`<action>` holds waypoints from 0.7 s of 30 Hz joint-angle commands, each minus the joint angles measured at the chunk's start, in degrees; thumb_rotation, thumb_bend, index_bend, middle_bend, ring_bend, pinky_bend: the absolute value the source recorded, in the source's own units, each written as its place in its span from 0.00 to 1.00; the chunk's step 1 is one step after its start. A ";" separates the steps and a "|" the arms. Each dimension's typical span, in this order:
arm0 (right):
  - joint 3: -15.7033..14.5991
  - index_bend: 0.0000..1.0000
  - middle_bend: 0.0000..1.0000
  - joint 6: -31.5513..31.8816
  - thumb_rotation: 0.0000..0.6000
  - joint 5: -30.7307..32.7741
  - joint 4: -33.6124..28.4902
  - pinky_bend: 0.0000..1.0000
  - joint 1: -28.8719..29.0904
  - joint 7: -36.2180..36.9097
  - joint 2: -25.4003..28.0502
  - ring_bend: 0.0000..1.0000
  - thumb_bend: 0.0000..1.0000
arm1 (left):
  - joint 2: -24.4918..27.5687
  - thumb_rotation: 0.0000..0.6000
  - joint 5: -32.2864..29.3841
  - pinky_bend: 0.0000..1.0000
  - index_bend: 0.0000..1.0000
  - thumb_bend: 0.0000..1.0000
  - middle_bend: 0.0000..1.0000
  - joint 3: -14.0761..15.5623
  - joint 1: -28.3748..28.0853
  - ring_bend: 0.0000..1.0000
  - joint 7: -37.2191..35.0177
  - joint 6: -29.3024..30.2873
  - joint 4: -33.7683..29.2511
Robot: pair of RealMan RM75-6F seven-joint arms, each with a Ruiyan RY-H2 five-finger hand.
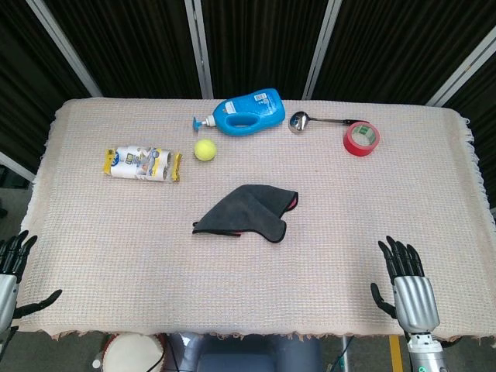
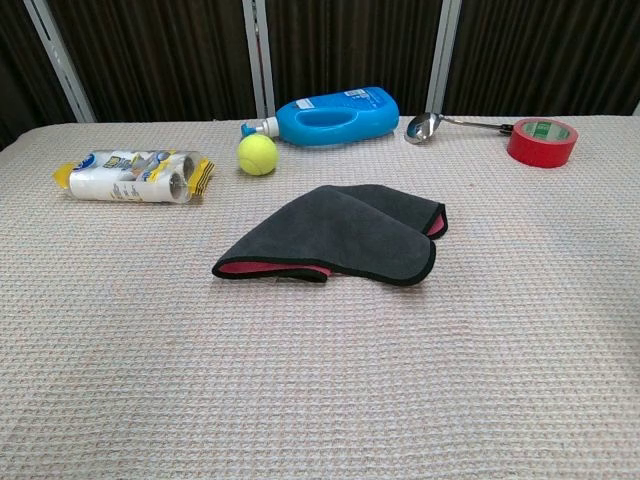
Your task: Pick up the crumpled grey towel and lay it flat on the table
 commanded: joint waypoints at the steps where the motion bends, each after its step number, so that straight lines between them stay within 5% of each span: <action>1: -0.01 0.00 0.00 0.12 1.00 -0.01 0.05 0.00 -0.07 0.23 0.07 0.00 0.43 | -0.07 1.00 0.03 0.00 0.00 0.07 0.00 0.04 -0.07 0.00 0.06 -0.12 -0.02; 21: 0.41 0.00 0.00 0.15 1.00 -2.58 0.56 0.00 1.14 0.03 -1.75 0.00 0.36 | -0.53 1.00 -0.48 0.00 0.00 0.07 0.00 -0.28 -0.50 0.00 0.59 -0.76 0.03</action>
